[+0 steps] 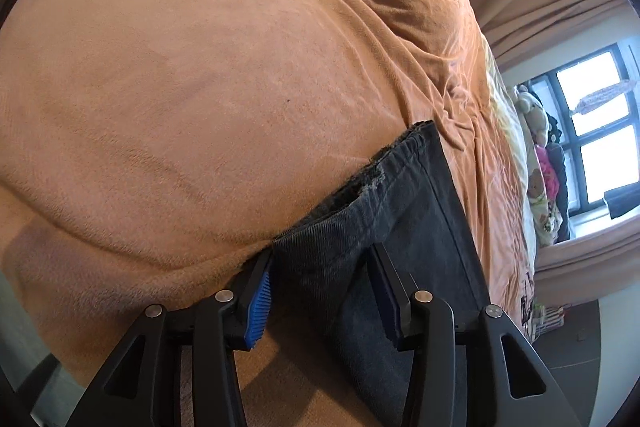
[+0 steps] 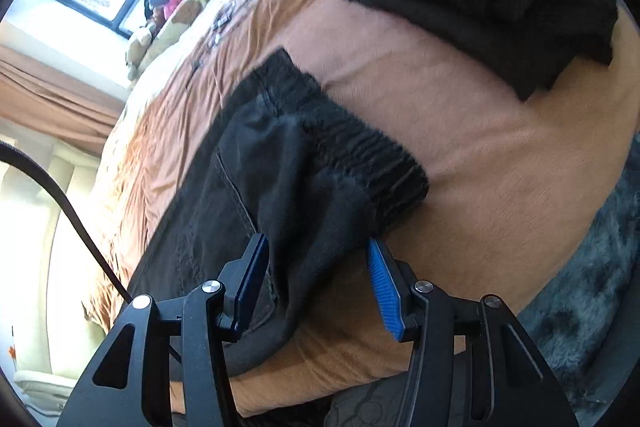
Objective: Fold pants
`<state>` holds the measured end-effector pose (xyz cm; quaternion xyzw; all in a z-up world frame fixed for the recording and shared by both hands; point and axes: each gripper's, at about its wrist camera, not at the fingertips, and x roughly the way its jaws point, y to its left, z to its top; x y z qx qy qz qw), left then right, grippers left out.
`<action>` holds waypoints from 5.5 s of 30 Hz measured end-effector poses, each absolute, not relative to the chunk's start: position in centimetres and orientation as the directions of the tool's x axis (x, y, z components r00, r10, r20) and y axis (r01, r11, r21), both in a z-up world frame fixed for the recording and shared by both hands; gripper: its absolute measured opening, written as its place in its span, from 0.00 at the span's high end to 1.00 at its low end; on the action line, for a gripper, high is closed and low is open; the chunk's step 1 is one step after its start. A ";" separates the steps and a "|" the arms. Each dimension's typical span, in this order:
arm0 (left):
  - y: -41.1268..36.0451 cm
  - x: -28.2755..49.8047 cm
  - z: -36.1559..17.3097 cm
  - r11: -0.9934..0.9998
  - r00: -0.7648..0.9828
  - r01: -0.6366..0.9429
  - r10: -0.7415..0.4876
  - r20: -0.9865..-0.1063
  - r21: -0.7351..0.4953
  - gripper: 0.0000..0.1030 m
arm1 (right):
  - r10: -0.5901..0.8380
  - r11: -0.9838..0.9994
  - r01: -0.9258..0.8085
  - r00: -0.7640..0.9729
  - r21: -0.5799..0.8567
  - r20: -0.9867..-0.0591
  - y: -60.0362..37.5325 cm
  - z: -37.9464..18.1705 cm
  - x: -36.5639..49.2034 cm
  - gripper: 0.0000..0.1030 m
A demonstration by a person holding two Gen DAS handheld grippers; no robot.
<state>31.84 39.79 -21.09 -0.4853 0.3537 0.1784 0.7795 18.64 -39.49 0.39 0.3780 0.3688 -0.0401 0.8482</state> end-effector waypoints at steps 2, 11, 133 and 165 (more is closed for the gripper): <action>40.2 31.9 -20.7 0.480 0.681 -0.630 -0.036 -0.732 -0.610 0.84 | 0.186 0.733 0.332 0.742 0.594 -0.645 -39.5 0.9 17.9 0.53; 41.9 31.6 -18.3 0.489 0.635 -0.699 0.091 -0.767 -0.521 0.85 | 0.188 0.818 0.237 0.751 0.523 -0.633 -37.1 2.9 19.8 0.53; 26.4 62.2 -20.1 0.743 0.275 -0.634 -0.041 -0.961 -0.213 0.96 | 0.288 0.767 -0.640 0.418 -0.054 -0.862 -1.4 -5.6 56.3 1.00; 27.1 45.4 -14.9 0.823 0.536 -0.477 -0.005 -0.844 -0.308 0.45 | 0.320 0.900 -0.428 0.515 0.085 -0.795 -7.0 0.3 43.2 0.63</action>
